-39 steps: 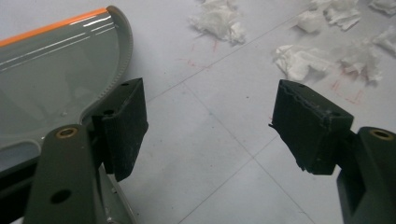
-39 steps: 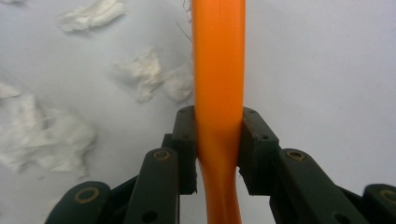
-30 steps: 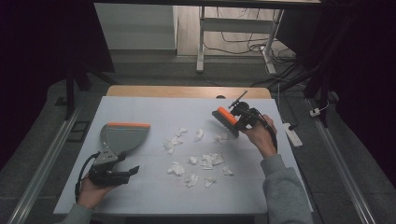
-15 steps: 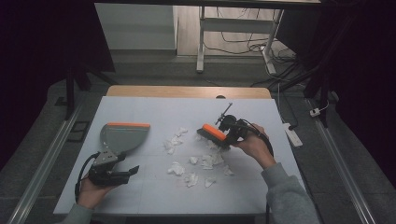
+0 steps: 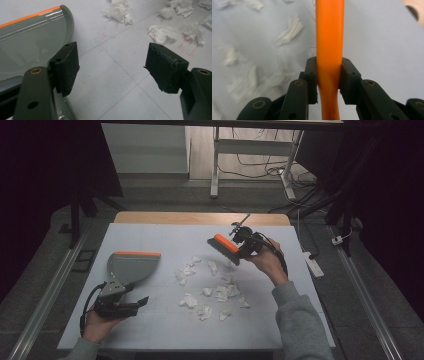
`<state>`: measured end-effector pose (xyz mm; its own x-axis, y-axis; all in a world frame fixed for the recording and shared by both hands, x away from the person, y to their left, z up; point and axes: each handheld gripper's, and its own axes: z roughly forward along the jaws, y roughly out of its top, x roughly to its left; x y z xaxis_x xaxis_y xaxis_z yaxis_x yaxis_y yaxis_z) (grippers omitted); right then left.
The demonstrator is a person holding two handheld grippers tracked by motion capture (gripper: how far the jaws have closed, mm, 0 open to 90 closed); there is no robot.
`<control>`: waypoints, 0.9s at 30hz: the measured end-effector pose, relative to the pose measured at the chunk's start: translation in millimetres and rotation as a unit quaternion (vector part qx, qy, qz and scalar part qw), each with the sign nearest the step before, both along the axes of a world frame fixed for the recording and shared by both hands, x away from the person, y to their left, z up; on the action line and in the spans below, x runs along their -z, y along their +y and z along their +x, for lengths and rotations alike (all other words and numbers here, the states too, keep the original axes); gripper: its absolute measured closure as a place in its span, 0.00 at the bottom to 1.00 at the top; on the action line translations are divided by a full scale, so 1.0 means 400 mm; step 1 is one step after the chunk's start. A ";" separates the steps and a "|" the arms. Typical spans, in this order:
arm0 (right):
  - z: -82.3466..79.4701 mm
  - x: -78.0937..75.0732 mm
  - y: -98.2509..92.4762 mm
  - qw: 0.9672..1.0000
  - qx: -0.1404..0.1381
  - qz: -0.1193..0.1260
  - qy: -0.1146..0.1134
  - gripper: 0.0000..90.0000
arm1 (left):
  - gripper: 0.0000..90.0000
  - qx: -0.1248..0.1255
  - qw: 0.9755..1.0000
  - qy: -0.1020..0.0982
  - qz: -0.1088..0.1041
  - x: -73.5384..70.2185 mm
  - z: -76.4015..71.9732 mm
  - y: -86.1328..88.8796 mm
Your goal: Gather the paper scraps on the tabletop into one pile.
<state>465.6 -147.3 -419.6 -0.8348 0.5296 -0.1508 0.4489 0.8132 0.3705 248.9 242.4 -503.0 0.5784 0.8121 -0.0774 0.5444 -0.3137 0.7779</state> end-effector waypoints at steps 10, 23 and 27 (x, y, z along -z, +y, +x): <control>0.080 0.055 0.034 0.998 0.008 -0.058 -0.012 0.79 | 0.30 0.001 1.000 -0.001 -0.001 0.001 0.000 0.000; -0.021 0.062 0.082 0.991 -0.107 -0.069 0.045 0.79 | 0.30 0.000 1.000 -0.001 -0.004 0.002 -0.003 0.001; -0.059 0.054 0.069 0.984 -0.141 -0.057 0.088 0.79 | 0.30 -0.001 1.000 0.001 -0.005 0.004 -0.001 0.000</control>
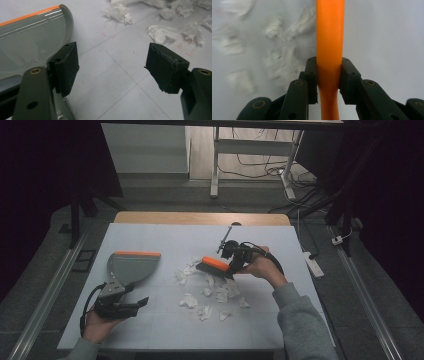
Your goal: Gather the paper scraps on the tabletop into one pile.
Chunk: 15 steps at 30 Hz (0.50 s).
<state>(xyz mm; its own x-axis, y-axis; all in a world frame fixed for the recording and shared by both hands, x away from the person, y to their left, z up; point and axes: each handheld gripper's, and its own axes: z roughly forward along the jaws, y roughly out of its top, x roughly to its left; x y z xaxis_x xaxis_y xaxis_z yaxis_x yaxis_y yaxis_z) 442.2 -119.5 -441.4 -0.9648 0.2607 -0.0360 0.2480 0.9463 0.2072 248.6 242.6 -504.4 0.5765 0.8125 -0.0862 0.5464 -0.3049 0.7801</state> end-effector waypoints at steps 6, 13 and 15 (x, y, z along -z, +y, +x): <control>-0.003 -0.057 -0.024 0.998 0.019 0.060 -0.027 0.79 | 0.29 -0.005 1.000 0.000 -0.001 -0.001 0.002 0.000; 0.043 -0.062 0.003 0.992 0.050 0.074 -0.084 0.79 | 0.29 -0.005 1.000 0.002 0.000 0.002 0.004 0.000; 0.062 -0.051 0.024 0.992 0.052 0.070 -0.094 0.79 | 0.30 -0.006 1.000 0.003 -0.001 0.002 0.004 0.001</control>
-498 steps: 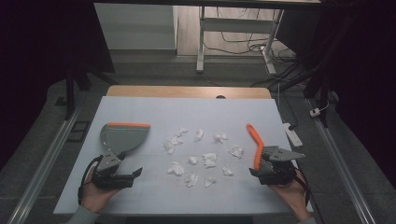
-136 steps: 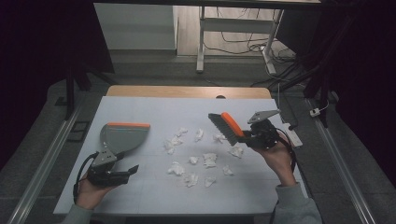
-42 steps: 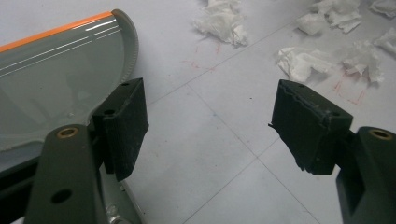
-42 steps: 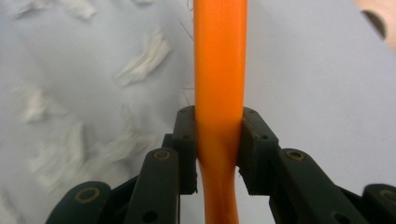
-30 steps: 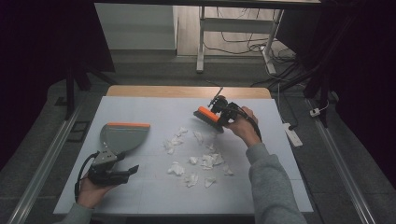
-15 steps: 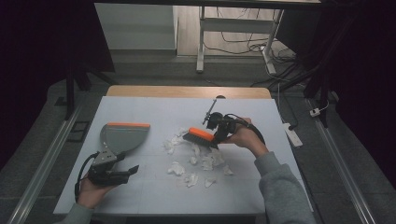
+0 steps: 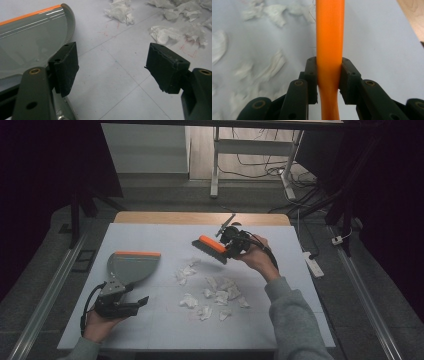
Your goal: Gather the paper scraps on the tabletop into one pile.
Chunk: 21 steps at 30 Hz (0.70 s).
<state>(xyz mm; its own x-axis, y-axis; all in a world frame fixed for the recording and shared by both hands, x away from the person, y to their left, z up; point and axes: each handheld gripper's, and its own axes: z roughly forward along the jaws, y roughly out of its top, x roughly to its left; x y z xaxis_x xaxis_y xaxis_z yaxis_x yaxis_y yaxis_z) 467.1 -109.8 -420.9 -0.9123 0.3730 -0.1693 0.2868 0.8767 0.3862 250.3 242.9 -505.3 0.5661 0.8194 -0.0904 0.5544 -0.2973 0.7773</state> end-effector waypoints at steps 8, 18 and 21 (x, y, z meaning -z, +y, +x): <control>0.070 0.046 0.096 1.000 -0.005 -0.018 -0.015 0.79 | 0.30 -0.001 1.000 0.001 -0.002 0.003 -0.001 0.003; 0.070 0.081 0.188 0.996 -0.052 -0.065 -0.010 0.79 | 0.30 -0.002 1.000 0.001 -0.004 0.004 -0.006 0.009; 0.045 0.085 0.201 0.994 -0.076 -0.083 -0.008 0.79 | 0.30 -0.003 1.000 0.000 -0.005 0.003 -0.008 0.011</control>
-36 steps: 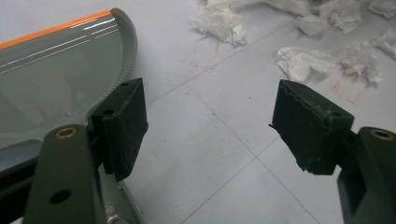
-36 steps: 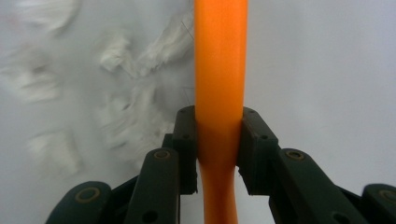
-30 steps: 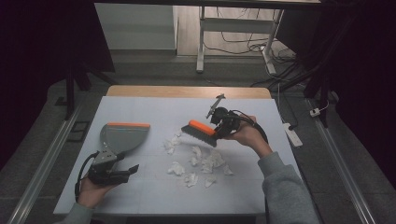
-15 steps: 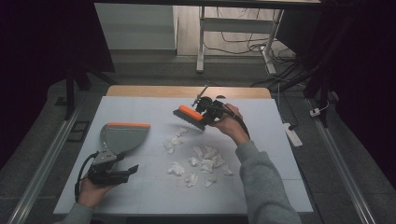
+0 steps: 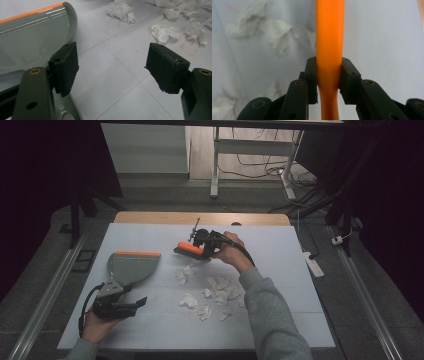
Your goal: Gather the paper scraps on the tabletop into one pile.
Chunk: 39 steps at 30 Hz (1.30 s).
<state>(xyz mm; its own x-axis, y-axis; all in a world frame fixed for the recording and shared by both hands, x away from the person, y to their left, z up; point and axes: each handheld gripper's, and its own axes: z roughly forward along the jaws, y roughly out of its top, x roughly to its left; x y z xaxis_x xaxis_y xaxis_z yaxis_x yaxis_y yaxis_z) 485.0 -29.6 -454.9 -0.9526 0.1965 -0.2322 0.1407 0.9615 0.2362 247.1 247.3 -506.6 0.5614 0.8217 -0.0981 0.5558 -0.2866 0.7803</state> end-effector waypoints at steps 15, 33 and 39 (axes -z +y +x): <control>-0.147 -0.044 -0.089 0.996 -0.069 0.004 0.052 0.79 | 0.30 -0.002 1.000 0.003 0.004 0.001 0.003 -0.002; -0.193 -0.121 -0.070 0.986 0.028 0.134 0.091 0.79 | 0.30 -0.003 1.000 0.003 0.005 0.003 0.005 -0.003; -0.227 -0.070 0.045 0.985 0.044 0.120 0.112 0.79 | 0.30 -0.003 1.000 0.002 0.008 0.004 0.003 -0.007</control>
<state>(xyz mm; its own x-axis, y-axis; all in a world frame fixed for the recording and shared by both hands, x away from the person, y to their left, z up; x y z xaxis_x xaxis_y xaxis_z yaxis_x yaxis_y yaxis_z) 394.2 -11.4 -426.8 -0.9514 0.3047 0.0448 0.2957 0.8631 0.4095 248.3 244.6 -508.3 0.5557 0.8269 -0.0863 0.5601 -0.2956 0.7738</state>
